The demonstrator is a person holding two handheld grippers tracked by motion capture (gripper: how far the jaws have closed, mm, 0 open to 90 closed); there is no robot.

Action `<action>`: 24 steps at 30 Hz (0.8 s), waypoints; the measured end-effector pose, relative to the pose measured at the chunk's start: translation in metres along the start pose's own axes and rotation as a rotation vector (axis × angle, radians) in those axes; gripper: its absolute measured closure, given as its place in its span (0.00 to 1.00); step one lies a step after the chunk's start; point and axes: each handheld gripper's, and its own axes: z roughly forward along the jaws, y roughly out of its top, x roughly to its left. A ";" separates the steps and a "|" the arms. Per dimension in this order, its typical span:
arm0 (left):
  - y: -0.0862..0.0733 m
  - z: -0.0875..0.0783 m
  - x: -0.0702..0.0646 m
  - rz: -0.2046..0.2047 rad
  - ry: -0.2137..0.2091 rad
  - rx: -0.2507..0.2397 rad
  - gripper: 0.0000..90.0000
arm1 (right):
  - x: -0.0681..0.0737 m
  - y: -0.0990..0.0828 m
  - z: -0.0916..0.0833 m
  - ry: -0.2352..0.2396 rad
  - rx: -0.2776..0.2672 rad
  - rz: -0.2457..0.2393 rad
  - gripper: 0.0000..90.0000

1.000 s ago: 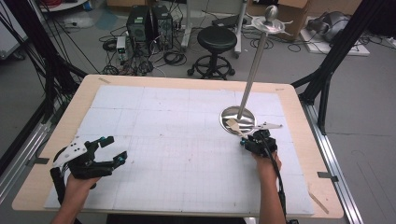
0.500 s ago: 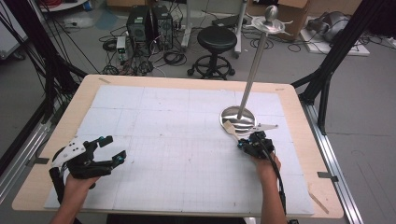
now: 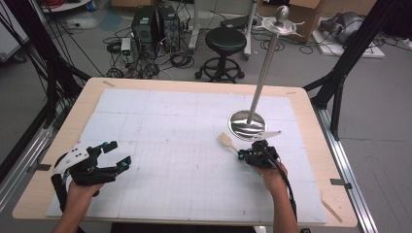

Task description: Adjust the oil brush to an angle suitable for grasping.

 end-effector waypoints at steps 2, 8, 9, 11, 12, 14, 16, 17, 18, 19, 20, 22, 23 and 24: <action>0.000 0.000 0.000 -0.002 0.001 -0.001 0.21 | 0.003 0.001 0.001 0.022 0.003 -0.009 0.91; 0.000 -0.001 0.000 0.001 0.004 -0.002 0.21 | 0.016 0.006 0.006 0.101 -0.003 -0.047 0.91; 0.000 -0.001 0.000 -0.001 0.002 -0.002 0.21 | 0.016 0.006 0.006 0.101 -0.003 -0.047 0.91; 0.000 0.000 0.001 0.001 0.003 -0.003 0.21 | 0.027 0.012 0.010 0.137 -0.002 -0.081 0.91; 0.000 -0.001 0.001 0.001 0.003 -0.003 0.21 | 0.027 0.012 0.010 0.137 -0.002 -0.081 0.91; 0.000 0.000 0.001 -0.002 0.004 -0.005 0.21 | 0.041 0.019 0.016 0.183 -0.001 -0.120 0.91; 0.000 -0.001 0.001 0.001 0.005 -0.002 0.21 | 0.045 0.022 0.018 0.200 0.005 -0.138 0.91; 0.000 -0.001 0.001 0.003 0.005 0.000 0.21 | 0.051 0.025 0.021 0.214 0.012 -0.156 0.91; 0.000 -0.001 0.001 0.004 0.006 0.001 0.21 | 0.062 0.031 0.027 0.245 0.025 -0.190 0.91; 0.000 -0.001 0.000 0.003 0.005 0.003 0.21 | 0.068 0.033 0.029 0.259 0.030 -0.208 0.91; 0.000 -0.001 0.000 0.006 0.007 0.003 0.21 | 0.074 0.036 0.032 0.277 0.032 -0.222 0.91; 0.000 -0.001 0.001 0.009 0.008 0.006 0.21 | 0.085 0.040 0.038 0.311 0.041 -0.242 0.91; 0.000 -0.002 0.000 0.007 0.007 0.003 0.21 | 0.089 0.042 0.041 0.324 0.046 -0.254 0.91; 0.000 -0.003 0.000 0.010 0.007 0.003 0.21 | 0.094 0.043 0.044 0.333 0.054 -0.265 0.91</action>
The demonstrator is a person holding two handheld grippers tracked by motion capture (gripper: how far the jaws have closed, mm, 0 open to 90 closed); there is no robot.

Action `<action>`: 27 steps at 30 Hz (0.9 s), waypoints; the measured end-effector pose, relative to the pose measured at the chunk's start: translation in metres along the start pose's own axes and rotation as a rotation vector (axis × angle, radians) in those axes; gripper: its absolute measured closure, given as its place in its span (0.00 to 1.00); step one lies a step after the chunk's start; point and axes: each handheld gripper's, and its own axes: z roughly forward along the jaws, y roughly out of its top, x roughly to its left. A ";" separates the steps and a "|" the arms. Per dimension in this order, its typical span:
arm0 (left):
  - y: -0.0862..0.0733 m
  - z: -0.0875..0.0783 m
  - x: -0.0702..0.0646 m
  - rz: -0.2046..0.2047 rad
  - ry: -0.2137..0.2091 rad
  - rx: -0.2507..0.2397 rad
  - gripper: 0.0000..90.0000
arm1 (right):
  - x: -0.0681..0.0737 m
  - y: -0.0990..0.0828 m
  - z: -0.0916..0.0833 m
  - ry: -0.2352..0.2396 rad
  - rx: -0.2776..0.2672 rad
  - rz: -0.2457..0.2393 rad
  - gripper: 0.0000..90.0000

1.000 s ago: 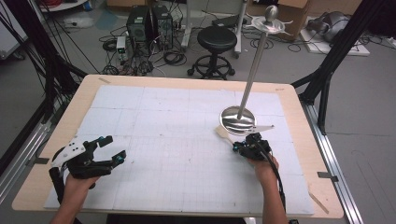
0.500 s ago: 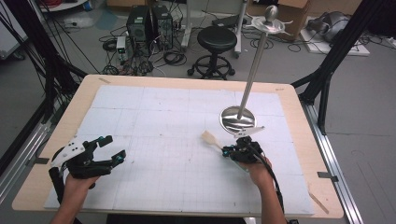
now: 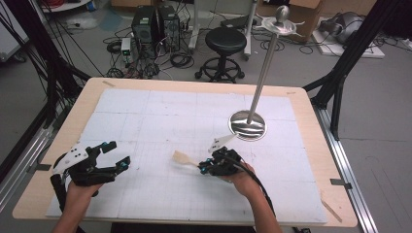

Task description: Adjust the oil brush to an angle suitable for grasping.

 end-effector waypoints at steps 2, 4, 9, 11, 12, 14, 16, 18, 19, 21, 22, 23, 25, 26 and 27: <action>0.000 0.000 0.000 0.000 0.000 0.001 0.21 | 0.005 0.005 0.006 0.020 0.009 -0.019 0.91; 0.000 0.000 0.000 -0.001 -0.001 0.004 0.21 | 0.008 0.009 0.011 0.036 0.019 -0.030 0.91; 0.000 0.000 0.000 -0.001 0.000 0.005 0.21 | 0.014 0.015 0.019 0.071 0.029 -0.057 0.91; -0.001 0.001 0.000 -0.002 0.002 0.008 0.21 | 0.018 0.016 0.023 0.083 0.041 -0.078 0.91; -0.001 0.001 0.000 -0.002 0.002 0.008 0.21 | 0.018 0.016 0.023 0.083 0.041 -0.078 0.91; -0.001 0.001 0.000 -0.004 0.000 0.009 0.21 | 0.019 0.015 0.025 0.075 0.070 -0.089 0.91; -0.001 0.001 0.000 -0.006 0.001 0.009 0.21 | 0.019 0.014 0.025 0.071 0.073 -0.096 0.90; -0.001 0.001 0.000 -0.006 0.000 0.010 0.21 | 0.019 0.013 0.026 0.054 0.073 -0.086 0.82; -0.001 0.002 0.000 -0.006 0.000 0.011 0.21 | 0.019 0.013 0.026 0.054 0.073 -0.086 0.82; -0.001 0.002 0.000 -0.007 -0.001 0.014 0.21 | 0.019 0.012 0.025 0.035 0.057 -0.067 0.74; -0.001 0.002 -0.001 -0.004 -0.004 0.018 0.21 | 0.019 0.011 0.024 0.024 0.043 -0.063 0.73; -0.002 0.003 -0.001 -0.004 -0.003 0.021 0.21 | 0.020 0.010 0.021 0.016 0.029 -0.048 0.73; -0.002 0.003 -0.001 -0.004 -0.004 0.023 0.21 | 0.021 0.008 0.011 -0.020 -0.015 -0.024 0.74; -0.002 0.002 -0.001 -0.004 -0.004 0.022 0.21 | 0.025 0.002 -0.002 -0.073 -0.068 -0.009 0.77; -0.001 0.002 -0.001 -0.002 -0.003 0.022 0.21 | 0.025 0.002 -0.002 -0.073 -0.068 -0.009 0.77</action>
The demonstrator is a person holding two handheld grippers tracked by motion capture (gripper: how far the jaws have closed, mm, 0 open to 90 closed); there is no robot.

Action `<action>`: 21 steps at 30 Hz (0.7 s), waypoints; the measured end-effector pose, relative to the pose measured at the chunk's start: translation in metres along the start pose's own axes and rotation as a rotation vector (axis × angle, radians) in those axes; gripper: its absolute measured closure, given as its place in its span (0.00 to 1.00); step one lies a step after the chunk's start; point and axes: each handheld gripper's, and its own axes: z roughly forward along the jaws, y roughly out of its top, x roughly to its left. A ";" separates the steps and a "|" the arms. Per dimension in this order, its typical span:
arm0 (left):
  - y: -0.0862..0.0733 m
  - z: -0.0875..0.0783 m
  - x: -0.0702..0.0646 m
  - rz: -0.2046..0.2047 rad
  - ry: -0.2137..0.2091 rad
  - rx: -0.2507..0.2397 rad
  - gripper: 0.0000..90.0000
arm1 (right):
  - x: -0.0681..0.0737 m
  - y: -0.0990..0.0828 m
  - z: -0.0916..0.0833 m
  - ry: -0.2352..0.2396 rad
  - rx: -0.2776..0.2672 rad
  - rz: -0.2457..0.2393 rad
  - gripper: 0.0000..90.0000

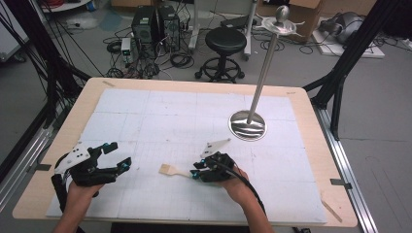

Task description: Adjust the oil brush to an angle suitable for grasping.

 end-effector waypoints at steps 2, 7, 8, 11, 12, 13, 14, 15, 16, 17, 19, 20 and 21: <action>0.000 0.000 0.000 -0.004 -0.002 0.001 0.21 | 0.003 -0.008 -0.014 -0.052 -0.048 0.022 0.81; 0.000 0.001 -0.001 -0.003 -0.005 0.003 0.21 | 0.011 -0.038 -0.036 -0.160 -0.090 0.083 0.92; 0.000 0.001 -0.001 -0.001 -0.004 0.000 0.21 | 0.013 -0.044 -0.039 -0.172 -0.090 0.096 0.94; 0.000 0.002 -0.001 -0.013 -0.004 -0.005 0.21 | 0.020 -0.056 -0.040 -0.170 -0.078 0.106 0.95; 0.000 0.002 -0.001 -0.013 -0.003 -0.006 0.21 | 0.023 -0.057 -0.040 -0.164 -0.071 0.102 0.96; 0.000 0.002 -0.001 -0.013 -0.003 -0.006 0.21 | 0.029 -0.057 -0.037 -0.150 -0.060 0.096 0.97; 0.000 0.002 -0.001 -0.013 -0.002 -0.006 0.21 | 0.029 -0.057 -0.037 -0.150 -0.060 0.096 0.97; 0.000 0.002 -0.001 -0.015 -0.004 -0.007 0.21 | 0.032 -0.057 -0.036 -0.148 -0.052 0.085 0.97; 0.000 0.002 -0.001 -0.013 -0.004 -0.006 0.21 | 0.033 -0.058 -0.034 -0.143 -0.048 0.087 0.97; 0.000 0.002 -0.001 -0.011 -0.005 -0.004 0.21 | 0.034 -0.060 -0.031 -0.142 -0.037 0.094 0.98; -0.001 0.002 -0.001 -0.013 -0.008 -0.005 0.21 | 0.033 -0.062 -0.028 -0.138 -0.025 0.101 0.98; 0.000 0.002 -0.001 -0.013 -0.007 -0.005 0.21 | 0.033 -0.062 -0.028 -0.138 -0.025 0.101 0.98; 0.000 0.002 -0.001 -0.010 -0.008 -0.004 0.21 | 0.033 -0.063 -0.027 -0.139 -0.017 0.102 0.99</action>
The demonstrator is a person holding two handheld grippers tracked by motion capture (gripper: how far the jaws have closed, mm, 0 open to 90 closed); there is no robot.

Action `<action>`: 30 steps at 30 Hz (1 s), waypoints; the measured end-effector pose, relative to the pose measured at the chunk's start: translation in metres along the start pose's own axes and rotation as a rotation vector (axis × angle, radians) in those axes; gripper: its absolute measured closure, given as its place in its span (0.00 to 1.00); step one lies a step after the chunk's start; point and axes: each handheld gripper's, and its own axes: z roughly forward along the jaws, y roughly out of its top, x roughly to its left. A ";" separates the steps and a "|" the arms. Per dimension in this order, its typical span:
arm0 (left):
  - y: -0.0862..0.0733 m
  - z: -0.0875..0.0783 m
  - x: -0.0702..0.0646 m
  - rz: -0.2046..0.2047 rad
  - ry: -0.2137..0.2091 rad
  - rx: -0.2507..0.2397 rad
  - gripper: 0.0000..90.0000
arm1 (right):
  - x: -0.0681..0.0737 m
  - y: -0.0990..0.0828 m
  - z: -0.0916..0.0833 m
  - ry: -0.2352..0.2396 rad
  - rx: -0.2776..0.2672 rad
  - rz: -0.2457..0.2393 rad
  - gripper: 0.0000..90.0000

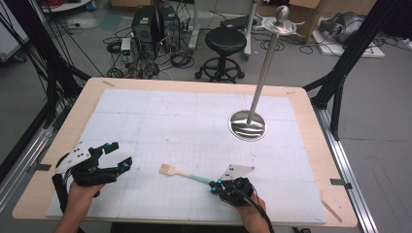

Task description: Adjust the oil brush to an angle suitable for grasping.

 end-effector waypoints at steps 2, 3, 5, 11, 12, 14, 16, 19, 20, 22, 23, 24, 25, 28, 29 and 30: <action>0.000 0.000 0.000 -0.005 0.002 -0.001 0.21 | -0.001 -0.002 0.001 -0.004 0.009 0.010 0.99; 0.000 0.000 0.000 -0.005 0.002 -0.001 0.21 | -0.001 -0.002 0.001 -0.004 0.009 0.010 0.99; 0.000 0.000 0.000 -0.003 0.000 0.001 0.21 | -0.002 -0.002 0.001 -0.021 0.014 0.009 0.99; 0.000 0.001 0.000 -0.001 0.001 0.006 0.21 | -0.011 -0.001 -0.002 -0.088 0.021 0.027 0.99; -0.001 0.001 0.000 -0.001 0.000 0.005 0.21 | -0.014 0.000 -0.002 -0.104 0.019 0.028 0.99; 0.000 0.001 0.000 -0.004 0.000 0.002 0.21 | -0.021 0.003 0.000 -0.140 0.020 0.045 0.99; 0.000 0.001 0.000 -0.002 0.000 0.004 0.21 | -0.026 0.006 0.003 -0.170 0.022 0.051 0.99; -0.001 0.001 0.000 -0.002 0.000 0.004 0.21 | -0.031 0.010 0.006 -0.195 0.024 0.059 0.99; -0.001 0.001 0.000 -0.002 -0.001 0.003 0.21 | -0.037 0.014 0.009 -0.218 0.027 0.075 0.99; -0.001 0.001 0.000 -0.002 0.000 0.004 0.21 | -0.040 0.016 0.011 -0.228 0.028 0.076 0.99; -0.001 0.000 0.000 -0.004 0.000 0.004 0.21 | -0.045 0.020 0.014 -0.246 0.031 0.084 0.99; -0.001 0.000 0.000 -0.005 0.001 0.004 0.21 | -0.047 0.022 0.016 -0.254 0.034 0.091 0.99; -0.001 0.000 0.000 -0.004 0.001 0.003 0.21 | -0.047 0.022 0.016 -0.254 0.034 0.091 0.99; -0.001 0.000 0.000 -0.005 0.001 0.002 0.21 | -0.054 0.028 0.021 -0.275 0.042 0.088 0.99; -0.001 0.001 0.000 -0.006 0.001 0.001 0.21 | -0.055 0.030 0.022 -0.285 0.045 0.090 0.99; -0.001 0.001 0.000 -0.006 0.000 0.001 0.21 | -0.057 0.032 0.023 -0.295 0.046 0.092 0.99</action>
